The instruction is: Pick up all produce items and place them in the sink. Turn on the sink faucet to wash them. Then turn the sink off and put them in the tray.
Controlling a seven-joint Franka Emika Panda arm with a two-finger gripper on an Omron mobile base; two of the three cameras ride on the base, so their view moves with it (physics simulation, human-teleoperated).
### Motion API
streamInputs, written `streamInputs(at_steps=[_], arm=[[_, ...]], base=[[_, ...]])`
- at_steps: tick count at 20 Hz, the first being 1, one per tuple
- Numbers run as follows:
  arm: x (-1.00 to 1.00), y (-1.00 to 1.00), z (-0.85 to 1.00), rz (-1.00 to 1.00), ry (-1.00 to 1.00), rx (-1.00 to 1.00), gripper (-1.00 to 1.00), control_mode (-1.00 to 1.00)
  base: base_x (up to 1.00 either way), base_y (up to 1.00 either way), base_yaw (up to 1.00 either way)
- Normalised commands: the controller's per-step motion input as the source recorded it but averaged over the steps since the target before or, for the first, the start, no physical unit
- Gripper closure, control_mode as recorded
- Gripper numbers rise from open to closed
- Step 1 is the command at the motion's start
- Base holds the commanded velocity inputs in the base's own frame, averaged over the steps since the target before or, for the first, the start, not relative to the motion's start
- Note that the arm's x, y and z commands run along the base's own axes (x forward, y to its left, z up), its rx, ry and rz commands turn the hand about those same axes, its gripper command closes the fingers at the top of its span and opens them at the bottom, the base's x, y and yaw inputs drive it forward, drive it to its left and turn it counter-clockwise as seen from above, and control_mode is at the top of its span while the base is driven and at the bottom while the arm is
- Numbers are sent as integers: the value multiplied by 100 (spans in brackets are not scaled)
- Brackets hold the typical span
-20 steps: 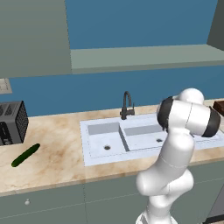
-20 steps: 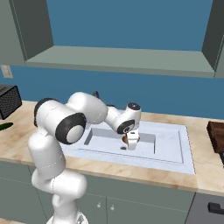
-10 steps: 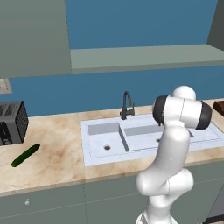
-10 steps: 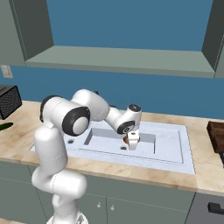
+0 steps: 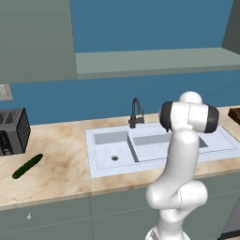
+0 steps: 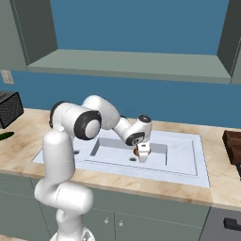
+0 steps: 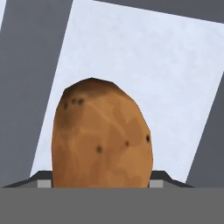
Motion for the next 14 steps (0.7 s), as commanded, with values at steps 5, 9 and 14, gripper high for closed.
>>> streamInputs(at_steps=[5, 9, 14], arm=[[20, 0, -17, 0, 0, -1, 100, -100], [26, 0, -26, 0, 0, 0, 100, -100], [15, 0, -22, 0, 0, 0, 100, -100]], base=[[0, 0, 0], [0, 0, 0], [0, 0, 0]])
